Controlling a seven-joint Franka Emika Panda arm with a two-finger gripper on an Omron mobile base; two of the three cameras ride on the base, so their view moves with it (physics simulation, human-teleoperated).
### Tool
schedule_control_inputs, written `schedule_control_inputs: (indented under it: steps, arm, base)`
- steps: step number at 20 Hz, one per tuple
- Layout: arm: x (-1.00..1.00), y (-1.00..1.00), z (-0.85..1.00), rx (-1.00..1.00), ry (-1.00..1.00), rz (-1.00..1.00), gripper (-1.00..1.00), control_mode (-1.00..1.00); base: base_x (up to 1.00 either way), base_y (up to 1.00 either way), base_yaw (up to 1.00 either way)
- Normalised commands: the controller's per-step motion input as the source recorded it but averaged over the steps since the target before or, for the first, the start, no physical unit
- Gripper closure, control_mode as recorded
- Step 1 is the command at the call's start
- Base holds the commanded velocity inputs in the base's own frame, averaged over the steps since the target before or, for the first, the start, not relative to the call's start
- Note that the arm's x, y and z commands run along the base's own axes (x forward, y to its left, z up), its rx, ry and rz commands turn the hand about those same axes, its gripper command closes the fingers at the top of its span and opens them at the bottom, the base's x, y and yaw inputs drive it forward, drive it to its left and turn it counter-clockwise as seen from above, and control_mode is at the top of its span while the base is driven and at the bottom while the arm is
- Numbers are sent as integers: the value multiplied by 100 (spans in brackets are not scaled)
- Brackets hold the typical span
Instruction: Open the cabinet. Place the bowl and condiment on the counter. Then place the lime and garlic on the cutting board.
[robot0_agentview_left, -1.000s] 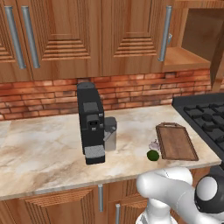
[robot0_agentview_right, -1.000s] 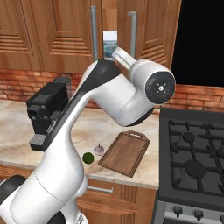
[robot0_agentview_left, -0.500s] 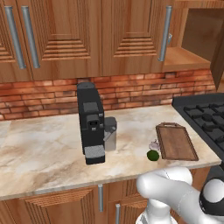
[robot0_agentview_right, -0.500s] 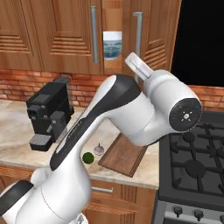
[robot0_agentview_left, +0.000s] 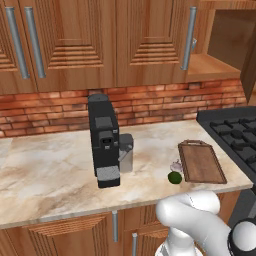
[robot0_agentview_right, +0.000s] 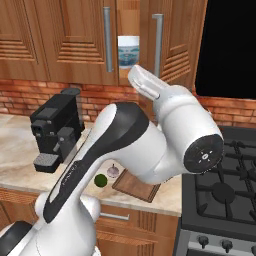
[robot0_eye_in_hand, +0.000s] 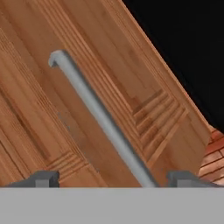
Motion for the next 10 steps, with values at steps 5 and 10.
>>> schedule_control_inputs:
  steps: [5, 10]
  arm:
    - [-24, 40, 9, -13, -15, -1, -100, -100]
    - [-35, 33, 3, -11, -11, -2, -100, -100]
  base:
    - [0, 0, 0]
    - [0, 0, 0]
